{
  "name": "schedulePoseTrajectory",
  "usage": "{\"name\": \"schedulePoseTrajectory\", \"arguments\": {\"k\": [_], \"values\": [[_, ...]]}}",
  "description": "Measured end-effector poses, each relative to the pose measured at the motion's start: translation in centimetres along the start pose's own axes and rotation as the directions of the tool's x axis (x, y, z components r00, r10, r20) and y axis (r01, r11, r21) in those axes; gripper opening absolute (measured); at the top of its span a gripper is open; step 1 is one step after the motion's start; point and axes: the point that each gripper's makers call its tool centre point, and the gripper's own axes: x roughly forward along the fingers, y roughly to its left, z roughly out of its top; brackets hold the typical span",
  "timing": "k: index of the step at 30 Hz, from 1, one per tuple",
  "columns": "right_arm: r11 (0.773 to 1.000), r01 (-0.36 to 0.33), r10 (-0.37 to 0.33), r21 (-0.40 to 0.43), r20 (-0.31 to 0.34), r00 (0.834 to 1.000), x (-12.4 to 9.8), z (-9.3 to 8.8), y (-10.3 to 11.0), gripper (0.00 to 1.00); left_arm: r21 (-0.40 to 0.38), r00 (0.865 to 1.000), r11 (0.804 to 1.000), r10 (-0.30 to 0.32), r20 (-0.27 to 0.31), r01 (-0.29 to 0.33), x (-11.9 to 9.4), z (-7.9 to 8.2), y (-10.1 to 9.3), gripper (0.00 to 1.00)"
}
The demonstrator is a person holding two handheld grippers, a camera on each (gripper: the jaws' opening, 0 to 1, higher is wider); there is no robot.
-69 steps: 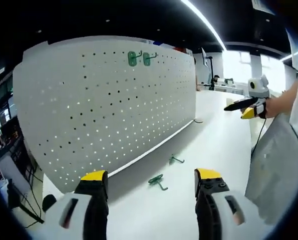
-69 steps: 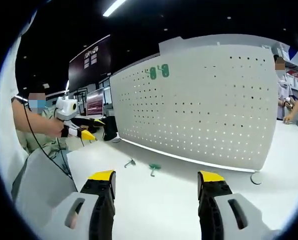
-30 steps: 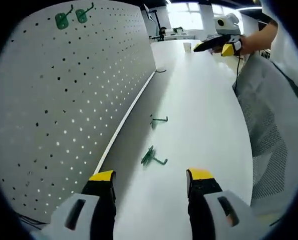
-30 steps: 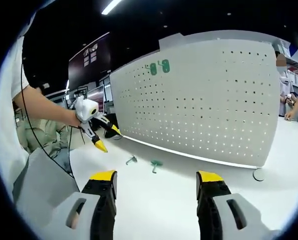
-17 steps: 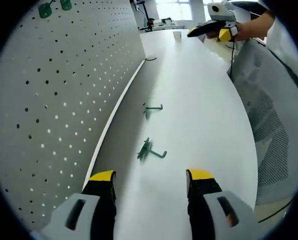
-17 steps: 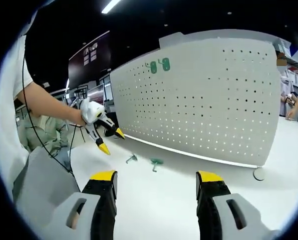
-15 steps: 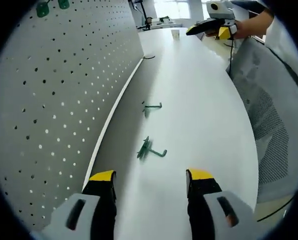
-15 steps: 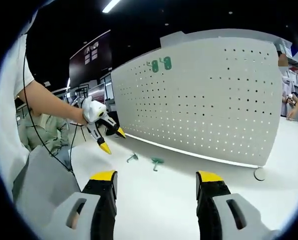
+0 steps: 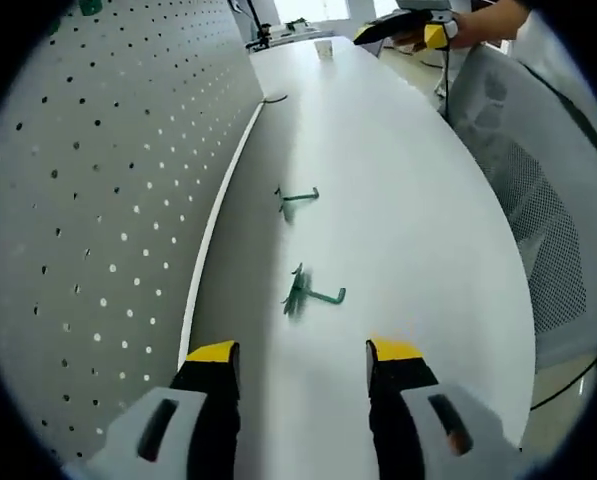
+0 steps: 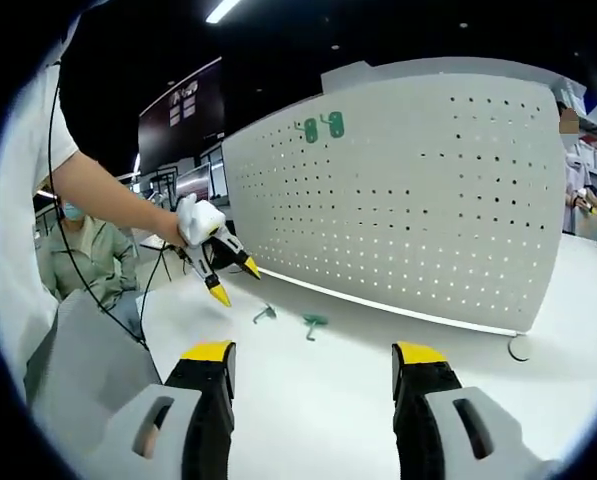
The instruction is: Insert the hook assembly into the mounting plate slot until the hook locks in place.
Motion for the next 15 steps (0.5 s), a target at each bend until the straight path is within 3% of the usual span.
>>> {"name": "schedulePoseTrajectory", "arguments": {"k": [4,15], "values": [[1.000,-0.001,0.001,0.003,-0.004,1.000,0.0,-0.1,0.0,0.61,0.043,0.999,0.999,-0.032,0.003,0.032,0.6,0.2,0.0,0.47],[1.000,0.013,-0.013,0.019,-0.004,1.000,-0.3,-0.2,-0.5,0.60,0.030,0.997,0.997,-0.073,-0.012,0.073,2.2,-0.1,0.5,0.45]]}}
